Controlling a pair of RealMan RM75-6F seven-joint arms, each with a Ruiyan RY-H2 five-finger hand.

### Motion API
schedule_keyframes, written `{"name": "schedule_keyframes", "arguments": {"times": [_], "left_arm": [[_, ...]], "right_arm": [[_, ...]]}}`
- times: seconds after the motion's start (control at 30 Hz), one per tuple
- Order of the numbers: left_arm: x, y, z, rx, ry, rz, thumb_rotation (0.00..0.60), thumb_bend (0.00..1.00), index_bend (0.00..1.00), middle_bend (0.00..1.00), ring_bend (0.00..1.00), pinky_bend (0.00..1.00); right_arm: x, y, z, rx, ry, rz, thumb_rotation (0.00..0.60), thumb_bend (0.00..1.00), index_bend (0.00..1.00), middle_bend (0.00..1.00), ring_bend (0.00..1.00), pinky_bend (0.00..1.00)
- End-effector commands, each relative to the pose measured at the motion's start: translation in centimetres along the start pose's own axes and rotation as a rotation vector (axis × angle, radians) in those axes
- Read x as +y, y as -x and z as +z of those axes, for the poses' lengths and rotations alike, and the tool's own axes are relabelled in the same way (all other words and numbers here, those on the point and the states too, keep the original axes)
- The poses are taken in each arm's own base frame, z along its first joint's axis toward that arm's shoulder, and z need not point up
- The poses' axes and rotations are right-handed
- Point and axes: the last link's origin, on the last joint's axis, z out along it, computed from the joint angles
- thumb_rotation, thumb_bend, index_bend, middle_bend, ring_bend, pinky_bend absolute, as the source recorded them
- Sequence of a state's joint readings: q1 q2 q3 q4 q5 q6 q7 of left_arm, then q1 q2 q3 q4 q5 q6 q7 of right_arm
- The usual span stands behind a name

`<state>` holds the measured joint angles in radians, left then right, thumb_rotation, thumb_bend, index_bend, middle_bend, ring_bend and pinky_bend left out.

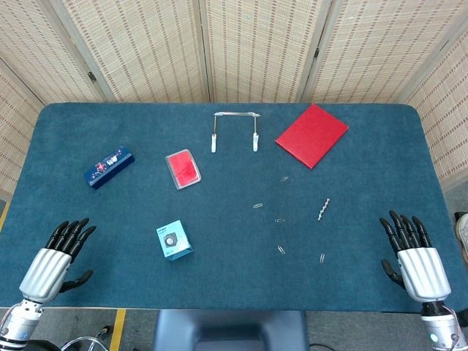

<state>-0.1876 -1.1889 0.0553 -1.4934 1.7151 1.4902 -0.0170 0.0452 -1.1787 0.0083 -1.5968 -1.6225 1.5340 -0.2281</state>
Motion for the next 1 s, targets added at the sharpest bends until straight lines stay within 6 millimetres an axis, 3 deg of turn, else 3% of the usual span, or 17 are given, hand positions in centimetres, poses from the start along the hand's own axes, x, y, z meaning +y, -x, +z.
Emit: {"name": "schedule_keyframes", "arguments": {"times": [0.03,0.17,0.3,0.4,0.5,0.63,0.8,1.0], "left_arm": [[0.0,0.1,0.1,-0.005,-0.001,0.001,0.6,0.29,0.0,0.0,0.0,0.0],[0.0,0.1,0.0,-0.008,-0.006,0.0,0.6,0.29,0.0,0.0,0.0,0.0],[-0.2,-0.2,-0.1,0.001,-0.01,-0.023,0.6,0.3,0.0,0.0,0.0,0.0],[-0.4,-0.3,0.0,0.0,-0.012,-0.033,0.6,0.3,0.0,0.0,0.0,0.0],[-0.6,-0.3,0.1,-0.006,-0.014,-0.033,0.6,0.29,0.0,0.0,0.0,0.0],[-0.7,-0.3,0.2,-0.006,-0.018,-0.045,0.6,0.3,0.0,0.0,0.0,0.0],[-0.7,-0.2,0.2,-0.013,-0.018,-0.045,0.6,0.3,0.0,0.0,0.0,0.0],[-0.9,-0.4,0.1,-0.009,-0.024,-0.055,0.6,0.3,0.0,0.0,0.0,0.0]], "right_arm": [[0.0,0.0,0.0,-0.002,-0.009,0.004,0.6,0.33,0.0,0.0,0.0,0.0],[-0.1,0.0,0.3,-0.005,-0.026,0.007,0.6,0.33,0.0,0.0,0.0,0.0],[-0.5,0.3,1.9,-0.007,-0.101,-0.013,0.6,0.33,0.01,0.0,0.0,0.0],[-0.6,0.6,2.9,-0.018,-0.121,-0.046,0.6,0.33,0.09,0.0,0.0,0.0],[-0.8,0.6,6.1,-0.049,-0.167,-0.119,0.6,0.33,0.21,0.0,0.0,0.0],[-1.9,0.7,8.4,-0.079,-0.198,-0.098,0.6,0.33,0.27,0.0,0.0,0.0],[-3.2,2.5,11.3,-0.105,-0.243,-0.139,0.6,0.33,0.31,0.0,0.0,0.0],[-4.2,6.0,13.3,-0.149,-0.268,-0.193,0.6,0.33,0.33,0.0,0.0,0.0]]}}
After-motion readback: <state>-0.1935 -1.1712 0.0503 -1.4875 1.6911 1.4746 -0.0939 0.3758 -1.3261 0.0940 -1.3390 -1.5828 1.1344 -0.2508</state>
